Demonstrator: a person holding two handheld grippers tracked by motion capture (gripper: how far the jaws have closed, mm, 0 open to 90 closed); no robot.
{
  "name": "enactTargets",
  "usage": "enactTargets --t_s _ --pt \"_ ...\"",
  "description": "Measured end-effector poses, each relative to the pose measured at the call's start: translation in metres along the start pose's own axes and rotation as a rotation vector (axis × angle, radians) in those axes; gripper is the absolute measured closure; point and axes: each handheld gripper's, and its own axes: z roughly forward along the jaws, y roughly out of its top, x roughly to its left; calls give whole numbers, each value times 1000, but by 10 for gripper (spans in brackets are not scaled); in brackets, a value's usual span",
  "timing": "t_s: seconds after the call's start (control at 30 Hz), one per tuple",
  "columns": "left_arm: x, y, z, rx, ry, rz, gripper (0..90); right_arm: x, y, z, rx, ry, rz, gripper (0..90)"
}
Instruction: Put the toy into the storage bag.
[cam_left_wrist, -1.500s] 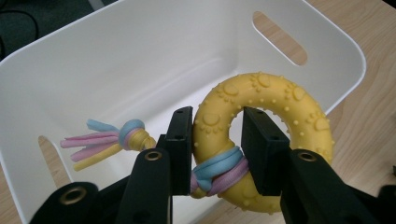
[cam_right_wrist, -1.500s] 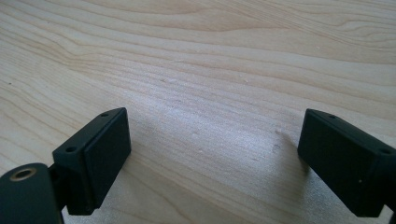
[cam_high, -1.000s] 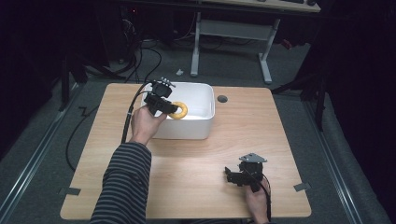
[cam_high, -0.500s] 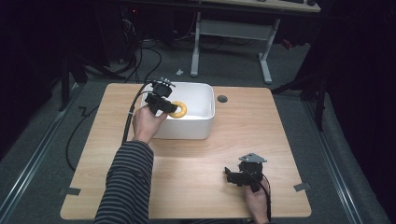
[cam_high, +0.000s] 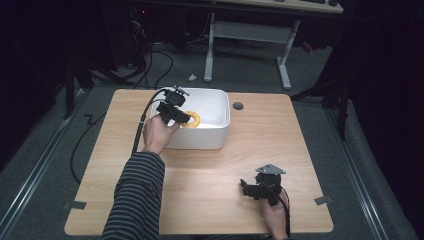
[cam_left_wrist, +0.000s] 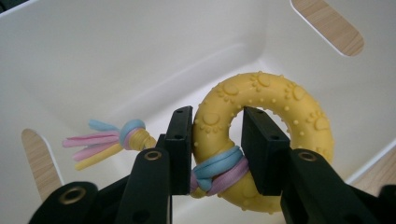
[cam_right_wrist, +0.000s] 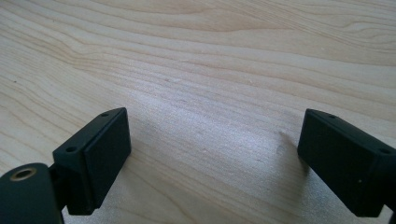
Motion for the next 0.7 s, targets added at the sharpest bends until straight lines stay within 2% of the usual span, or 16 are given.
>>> enactTargets --t_s 0.27,0.53,0.7 --pt "1 -2 4 20 11 0 643 0 0 0 -1 0 1 94" --pt "3 -2 6 28 0 -13 638 0 0 0 0 1 1 94" --pt "5 -2 4 21 -26 -40 576 0 0 0 0 1 1 94"
